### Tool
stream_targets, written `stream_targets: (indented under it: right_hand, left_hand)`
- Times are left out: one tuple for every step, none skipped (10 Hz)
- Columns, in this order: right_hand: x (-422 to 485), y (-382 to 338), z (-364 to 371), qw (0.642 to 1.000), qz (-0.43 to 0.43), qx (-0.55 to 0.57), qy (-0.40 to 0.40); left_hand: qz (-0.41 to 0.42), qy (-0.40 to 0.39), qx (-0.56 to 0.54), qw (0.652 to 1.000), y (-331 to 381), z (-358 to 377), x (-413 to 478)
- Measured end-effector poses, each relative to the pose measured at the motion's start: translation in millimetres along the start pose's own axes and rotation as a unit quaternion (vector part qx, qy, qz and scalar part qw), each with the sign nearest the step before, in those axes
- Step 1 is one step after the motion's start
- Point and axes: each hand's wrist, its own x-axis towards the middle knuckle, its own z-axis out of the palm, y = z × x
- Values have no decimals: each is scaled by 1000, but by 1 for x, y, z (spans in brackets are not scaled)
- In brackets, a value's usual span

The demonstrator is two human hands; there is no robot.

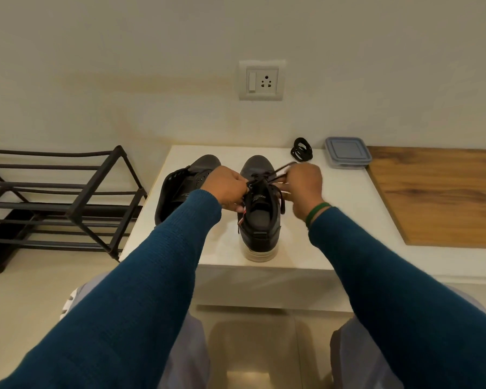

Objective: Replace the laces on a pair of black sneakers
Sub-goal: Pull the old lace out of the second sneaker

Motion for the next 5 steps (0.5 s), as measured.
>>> stream_targets:
  right_hand:
    - [8,2,-12,975,150,163,-26]
    - [6,2,-8,995,-96,9,-32]
    - [-4,-1,4,922,-300,-228,-92]
    - [-9,0,16,845,-345,-396,-101]
    - [-1,-2,11,849,-368,-377,-51]
  left_hand:
    - [10,0,1,1000,-2,-1,0]
    - [22,14,-17,1000,-3,1,-1]
    - [25,13,-12,1000,-2,2,-2]
    - [23,12,-14,1000,1,1,-2]
    - [19,16,-16,1000,0,2,-1]
